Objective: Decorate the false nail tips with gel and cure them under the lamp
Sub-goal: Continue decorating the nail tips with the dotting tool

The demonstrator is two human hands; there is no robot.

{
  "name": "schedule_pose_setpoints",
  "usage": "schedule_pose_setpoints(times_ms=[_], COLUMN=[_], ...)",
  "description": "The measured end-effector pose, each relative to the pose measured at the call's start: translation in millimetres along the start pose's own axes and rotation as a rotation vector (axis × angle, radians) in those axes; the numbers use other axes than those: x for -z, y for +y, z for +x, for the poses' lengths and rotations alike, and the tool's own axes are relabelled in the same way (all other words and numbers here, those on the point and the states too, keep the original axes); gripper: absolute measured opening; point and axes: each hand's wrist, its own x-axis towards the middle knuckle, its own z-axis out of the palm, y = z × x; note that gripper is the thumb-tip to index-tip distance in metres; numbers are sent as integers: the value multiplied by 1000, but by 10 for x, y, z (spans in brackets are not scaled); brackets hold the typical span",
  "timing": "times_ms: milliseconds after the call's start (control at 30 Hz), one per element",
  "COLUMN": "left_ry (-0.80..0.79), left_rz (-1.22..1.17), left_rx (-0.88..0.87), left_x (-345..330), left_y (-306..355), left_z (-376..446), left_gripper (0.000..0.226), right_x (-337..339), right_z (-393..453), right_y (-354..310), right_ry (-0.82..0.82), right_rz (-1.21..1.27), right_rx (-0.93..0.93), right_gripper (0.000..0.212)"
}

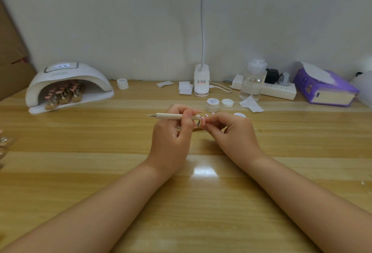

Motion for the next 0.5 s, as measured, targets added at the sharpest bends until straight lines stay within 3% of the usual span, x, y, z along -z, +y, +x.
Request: schedule_pose_setpoints(times_ms=[500], left_ry=[-5], left_rz=[-4], left_rx=[-1], left_x=[5], left_y=[-6], left_z=[-2], left_gripper=[17], right_x=[2], right_z=[2], right_y=[0], right_ry=[-9], right_rz=[-9], right_rx=[-5], right_gripper=[9])
